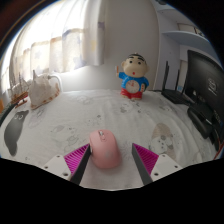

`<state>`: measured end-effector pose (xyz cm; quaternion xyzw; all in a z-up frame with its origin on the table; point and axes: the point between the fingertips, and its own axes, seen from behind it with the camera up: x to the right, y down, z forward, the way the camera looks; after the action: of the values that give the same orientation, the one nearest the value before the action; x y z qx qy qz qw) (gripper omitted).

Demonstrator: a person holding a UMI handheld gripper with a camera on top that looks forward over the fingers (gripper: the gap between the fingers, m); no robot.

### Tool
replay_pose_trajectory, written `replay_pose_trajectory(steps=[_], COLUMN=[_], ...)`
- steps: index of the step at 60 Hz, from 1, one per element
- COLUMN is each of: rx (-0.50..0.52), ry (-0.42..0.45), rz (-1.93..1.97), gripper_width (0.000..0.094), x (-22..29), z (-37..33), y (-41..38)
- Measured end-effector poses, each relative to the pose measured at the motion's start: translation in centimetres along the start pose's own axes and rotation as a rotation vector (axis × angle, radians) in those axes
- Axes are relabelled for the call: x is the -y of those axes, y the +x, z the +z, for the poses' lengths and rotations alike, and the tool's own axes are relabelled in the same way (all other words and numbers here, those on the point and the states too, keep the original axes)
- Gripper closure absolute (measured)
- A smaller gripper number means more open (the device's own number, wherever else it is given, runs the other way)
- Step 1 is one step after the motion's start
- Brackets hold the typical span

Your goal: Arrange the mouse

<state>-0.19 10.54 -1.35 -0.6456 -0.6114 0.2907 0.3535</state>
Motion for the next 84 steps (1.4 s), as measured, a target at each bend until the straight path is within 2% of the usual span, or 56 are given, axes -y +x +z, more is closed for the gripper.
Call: replay_pose_trajectory(steps=[7, 10, 14, 16, 17, 18, 26, 32, 36, 44, 52, 59, 68, 71, 75, 78, 79, 81, 84], rx=[-0.020, -0.021, -0.011, 0.000, 0.008, 0.005, -0.019, 0.008, 0.102, 0.286, 0.398, 0.405, 0.356, 0.344, 0.349, 0.345, 0.340, 0.325, 0.306], ry=[0.002, -0.006, -0.013, -0.013, -0.014, -0.013, -0.028, 0.021, 0.076, 0.081, 0.039, -0.031, -0.109, -0.068, -0.104, -0.124, -0.127, -0.136, -0.141], rz=[0.004, 0.021, 0.032, 0.032, 0.031, 0.028, -0.021, 0.011, 0.023, 0.022, -0.032, -0.088, -0.180, -0.190, -0.197, -0.204, -0.210, -0.216, -0.206], gripper_width=[0.0089, 0.0124, 0.0242, 0.0344, 0.0425, 0.0440, 0.0509, 0.0537, 0.0538, 0.0539, 0.0539, 0.0540, 0.0529, 0.0480, 0.0375, 0.0111, 0.0071, 0.0104, 0.0090], x=[1.2, 1.3, 1.3, 1.3, 1.2, 1.3, 2.6, 8.0, 12.5, 16.4, 14.0, 8.1, 1.6, 1.9, 1.3, 1.9, 2.3, 3.3, 4.9], z=[1.8, 2.1, 2.3, 2.4, 2.4, 2.4, 1.7, -1.8, -4.5, -7.7, -7.6, -5.1, -2.8, -2.8, -3.1, -4.1, -4.5, -5.6, -8.0], y=[0.4, 0.4, -0.1, -0.6, -0.9, -0.9, -1.5, -5.0, -11.1, -25.3, -37.5, -43.8, -45.6, -45.7, -45.9, -45.5, -45.2, -44.3, -42.6])
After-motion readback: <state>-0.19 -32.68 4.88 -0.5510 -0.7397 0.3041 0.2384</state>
